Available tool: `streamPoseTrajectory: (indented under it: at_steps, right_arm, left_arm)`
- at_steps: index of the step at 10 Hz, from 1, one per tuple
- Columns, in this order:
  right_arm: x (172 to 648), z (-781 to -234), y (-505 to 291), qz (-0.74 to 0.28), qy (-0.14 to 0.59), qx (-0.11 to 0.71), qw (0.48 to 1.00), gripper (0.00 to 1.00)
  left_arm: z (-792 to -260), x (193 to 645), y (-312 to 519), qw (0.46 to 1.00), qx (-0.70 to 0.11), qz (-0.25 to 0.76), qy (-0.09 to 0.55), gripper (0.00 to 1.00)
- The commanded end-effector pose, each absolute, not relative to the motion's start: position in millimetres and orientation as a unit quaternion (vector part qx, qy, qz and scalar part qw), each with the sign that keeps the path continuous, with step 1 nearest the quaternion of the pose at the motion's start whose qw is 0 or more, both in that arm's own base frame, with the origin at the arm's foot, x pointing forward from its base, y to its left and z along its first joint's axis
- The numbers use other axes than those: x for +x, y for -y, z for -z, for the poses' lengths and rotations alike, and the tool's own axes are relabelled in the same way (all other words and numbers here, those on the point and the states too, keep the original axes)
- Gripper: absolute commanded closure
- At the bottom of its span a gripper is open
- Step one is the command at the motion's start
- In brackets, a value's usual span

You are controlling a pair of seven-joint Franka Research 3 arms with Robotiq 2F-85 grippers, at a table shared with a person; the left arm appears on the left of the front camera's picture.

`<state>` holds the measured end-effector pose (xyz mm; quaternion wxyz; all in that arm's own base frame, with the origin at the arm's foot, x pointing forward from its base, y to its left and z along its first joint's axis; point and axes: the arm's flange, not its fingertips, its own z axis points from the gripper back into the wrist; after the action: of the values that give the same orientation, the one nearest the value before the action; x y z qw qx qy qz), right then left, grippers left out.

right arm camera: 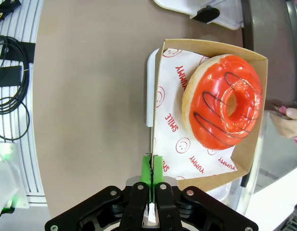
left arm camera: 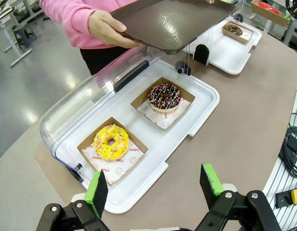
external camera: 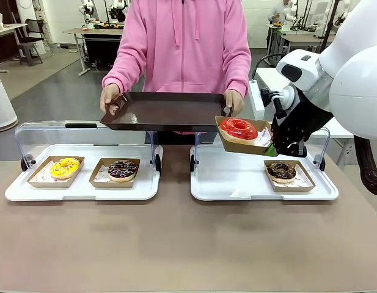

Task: Provide the desired donut to the person.
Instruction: Place the picked Paper togo box onto the Handle tray extended by the person.

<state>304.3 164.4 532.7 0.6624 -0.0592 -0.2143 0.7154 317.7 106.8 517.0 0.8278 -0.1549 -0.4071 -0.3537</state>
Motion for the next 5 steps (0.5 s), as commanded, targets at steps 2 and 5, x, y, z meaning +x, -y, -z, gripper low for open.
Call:
streamPoseTrajectory:
  at_steps: [2, 5]
  right_arm:
    - [316.4, -552.4, -175.0, -0.715, 0.237, -0.039, 0.657, 0.99]
    - [370.3, -622.4, -242.9, -0.719, 0.184, -0.075, 0.666, 0.99]
  left_arm:
    - [-517.9, 317.3, -106.4, 0.829, -0.162, 0.347, 0.407, 0.00]
    - [-517.9, 317.3, -106.4, 0.829, -0.162, 0.347, 0.407, 0.00]
